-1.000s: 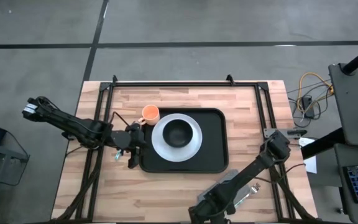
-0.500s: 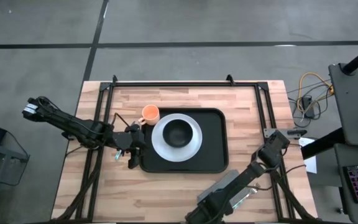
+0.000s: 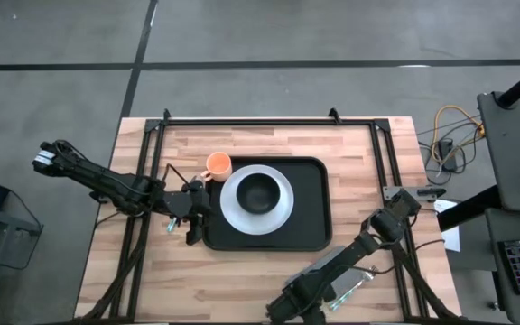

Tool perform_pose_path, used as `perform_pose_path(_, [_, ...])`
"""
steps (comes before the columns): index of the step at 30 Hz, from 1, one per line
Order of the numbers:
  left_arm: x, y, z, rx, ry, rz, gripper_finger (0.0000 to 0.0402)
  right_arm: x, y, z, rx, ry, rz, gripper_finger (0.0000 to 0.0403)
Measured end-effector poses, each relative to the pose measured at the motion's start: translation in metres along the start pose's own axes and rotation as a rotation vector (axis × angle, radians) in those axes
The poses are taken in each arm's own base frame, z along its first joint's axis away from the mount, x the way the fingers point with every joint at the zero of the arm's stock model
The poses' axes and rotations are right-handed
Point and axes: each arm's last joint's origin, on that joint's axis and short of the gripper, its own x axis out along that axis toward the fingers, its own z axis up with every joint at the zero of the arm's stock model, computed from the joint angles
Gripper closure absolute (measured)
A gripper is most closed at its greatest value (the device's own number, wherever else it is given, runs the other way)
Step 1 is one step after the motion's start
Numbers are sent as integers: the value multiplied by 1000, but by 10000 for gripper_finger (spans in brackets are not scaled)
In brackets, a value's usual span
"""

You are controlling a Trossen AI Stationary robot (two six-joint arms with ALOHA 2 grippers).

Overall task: Set up tray
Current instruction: Put the grey napkin on the black serving tray to the right of the white plate

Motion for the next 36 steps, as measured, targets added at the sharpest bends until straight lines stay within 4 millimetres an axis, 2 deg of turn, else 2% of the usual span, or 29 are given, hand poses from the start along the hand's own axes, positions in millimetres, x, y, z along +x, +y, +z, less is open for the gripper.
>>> perform_pose_path(8, [0,0,0,1,3,2,312,-10,-6,-4,1,-5,-29,283])
perform_pose_path(16, [1,1,-2,2,8,3,312,-12,-9,-21,12,-9,-29,284])
perform_pose_path(28, [1,1,-1,1,7,3,312,4,-9,-33,1,-17,-4,286])
perform_pose_path(32, [1,0,-2,-11,8,2,312,6,-12,-34,25,2,-37,316])
perform_pose_path(36, [1,1,-2,-21,10,3,312,6,-15,-38,65,16,-54,380])
